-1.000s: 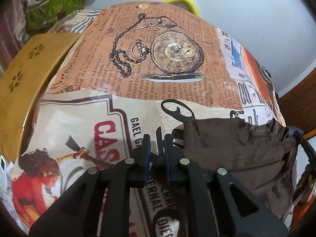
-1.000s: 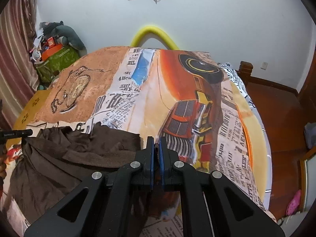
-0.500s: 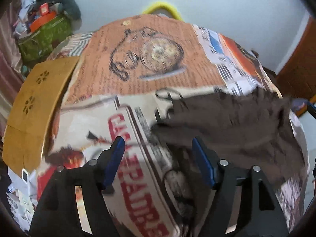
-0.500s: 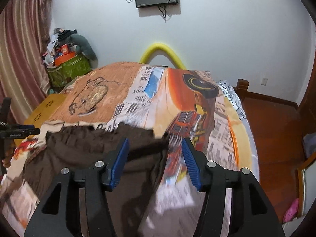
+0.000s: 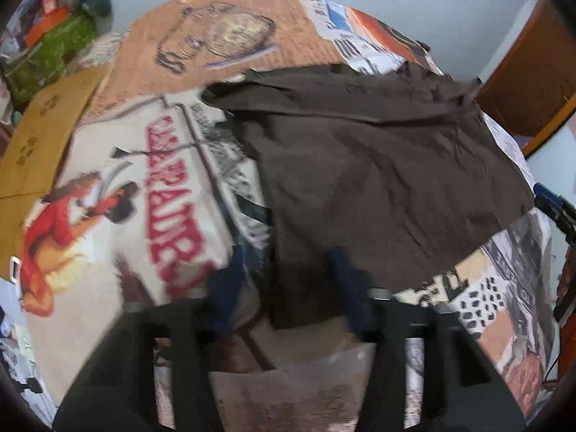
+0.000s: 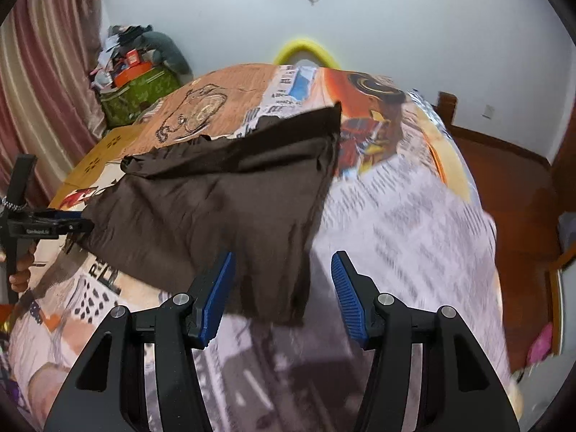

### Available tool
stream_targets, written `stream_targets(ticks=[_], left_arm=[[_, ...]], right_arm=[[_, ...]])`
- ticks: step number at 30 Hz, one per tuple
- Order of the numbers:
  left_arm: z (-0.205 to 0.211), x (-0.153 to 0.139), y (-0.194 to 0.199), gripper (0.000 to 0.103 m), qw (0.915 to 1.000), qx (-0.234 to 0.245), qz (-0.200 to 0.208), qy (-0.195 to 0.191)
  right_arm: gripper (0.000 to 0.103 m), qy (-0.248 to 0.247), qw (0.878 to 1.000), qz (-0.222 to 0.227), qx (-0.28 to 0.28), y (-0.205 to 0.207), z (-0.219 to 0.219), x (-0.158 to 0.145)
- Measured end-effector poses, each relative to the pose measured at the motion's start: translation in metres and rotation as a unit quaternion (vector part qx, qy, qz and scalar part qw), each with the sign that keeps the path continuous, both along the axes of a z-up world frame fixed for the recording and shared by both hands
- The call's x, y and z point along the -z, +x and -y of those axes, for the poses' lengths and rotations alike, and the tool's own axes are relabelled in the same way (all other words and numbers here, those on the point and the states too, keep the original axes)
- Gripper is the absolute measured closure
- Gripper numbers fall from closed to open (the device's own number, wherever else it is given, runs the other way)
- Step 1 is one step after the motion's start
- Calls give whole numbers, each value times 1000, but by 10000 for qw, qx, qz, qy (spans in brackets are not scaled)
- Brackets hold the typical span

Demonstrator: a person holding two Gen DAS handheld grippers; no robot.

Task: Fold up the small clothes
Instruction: 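Lift the hem with the left gripper and fold it toward the collar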

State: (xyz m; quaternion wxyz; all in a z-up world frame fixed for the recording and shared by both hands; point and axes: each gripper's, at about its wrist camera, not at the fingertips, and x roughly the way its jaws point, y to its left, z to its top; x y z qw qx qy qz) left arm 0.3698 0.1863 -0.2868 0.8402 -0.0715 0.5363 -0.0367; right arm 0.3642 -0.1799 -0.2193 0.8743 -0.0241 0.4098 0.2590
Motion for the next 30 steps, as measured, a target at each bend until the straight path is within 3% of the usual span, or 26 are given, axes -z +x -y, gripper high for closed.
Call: stream_targets(ticks=[1,2,3,9,16,19,21,25,30], left_arm=[[3,0,1,76,10000,-2,11,-26],[5,0,2,89,10000,6,25,-32],[8,0,3,94,10000,7,1,-70],[15,-1,-8,96,9989,-164,-141,-405],[52,-6,-35,96,9985,136,-279,-460],[78,-10,-38,96,9969,350,-352,-616],[103,-14,-38,96,9969,489,-340,-518],[123,-22,-40,90,9980,554,-234,-203],[102,-46,-46,69,9993,367,90,-40]], right_arm=[[51,99,9999,-52,-12,-5,2,1],[51,172,9998,-111,-4,-8,4,2],[51,205,9997,-165,10,-11,6,4],[51,122,9995,-282,99,-27,12,10],[51,211,9995,-196,87,-41,23,2],[51,251,9994,-195,106,-42,28,1],[51,223,9995,-179,141,-44,30,0],[51,151,9997,-128,158,-44,31,-1],[51,24,9998,-132,174,-35,30,2]])
